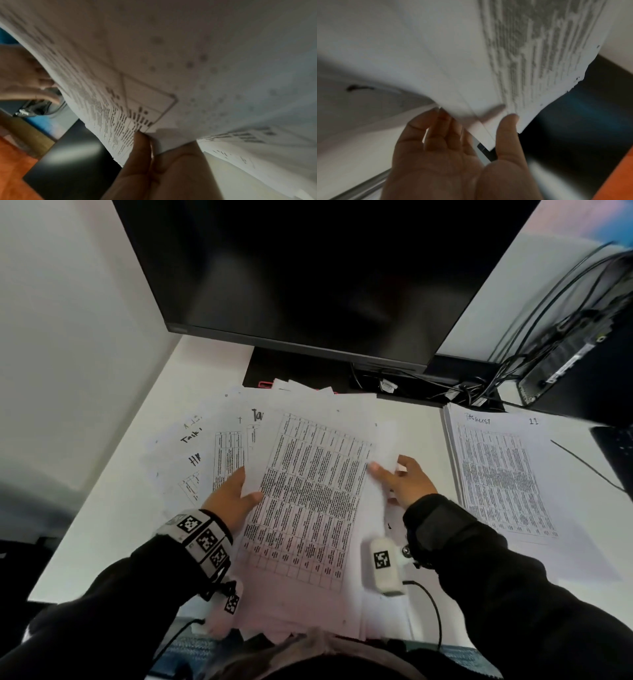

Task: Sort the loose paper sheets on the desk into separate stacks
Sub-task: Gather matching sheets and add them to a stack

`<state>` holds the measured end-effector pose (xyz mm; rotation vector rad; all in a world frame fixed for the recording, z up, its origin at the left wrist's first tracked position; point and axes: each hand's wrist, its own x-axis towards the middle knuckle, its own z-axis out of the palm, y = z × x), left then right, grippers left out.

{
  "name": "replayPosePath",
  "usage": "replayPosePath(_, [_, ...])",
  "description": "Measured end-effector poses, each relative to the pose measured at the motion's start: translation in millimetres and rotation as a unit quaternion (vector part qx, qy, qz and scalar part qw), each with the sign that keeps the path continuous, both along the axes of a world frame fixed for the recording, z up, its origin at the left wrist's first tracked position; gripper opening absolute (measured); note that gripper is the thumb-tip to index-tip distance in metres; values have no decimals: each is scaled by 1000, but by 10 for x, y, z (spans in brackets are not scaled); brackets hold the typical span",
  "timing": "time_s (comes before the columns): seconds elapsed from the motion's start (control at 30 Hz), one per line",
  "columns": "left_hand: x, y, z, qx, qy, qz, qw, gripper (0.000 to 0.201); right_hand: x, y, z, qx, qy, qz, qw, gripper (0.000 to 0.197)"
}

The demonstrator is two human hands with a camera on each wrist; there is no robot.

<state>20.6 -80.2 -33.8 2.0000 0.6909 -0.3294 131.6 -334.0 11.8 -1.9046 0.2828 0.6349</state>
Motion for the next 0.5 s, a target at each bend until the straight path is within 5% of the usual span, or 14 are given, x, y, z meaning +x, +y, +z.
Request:
replayPosePath(0.2, [-131, 49, 75, -13, -24, 131, 991, 59, -84, 82, -178, -75, -31, 114, 990, 18])
replayPosePath(0.4, [-239, 331, 161, 43, 2, 224, 974, 11, -172, 261, -358, -102, 9, 122, 987, 48])
replayPosePath(0.5, [-216, 283, 104, 21, 5, 246, 969, 19, -188, 303, -378, -107, 6, 130, 986, 44])
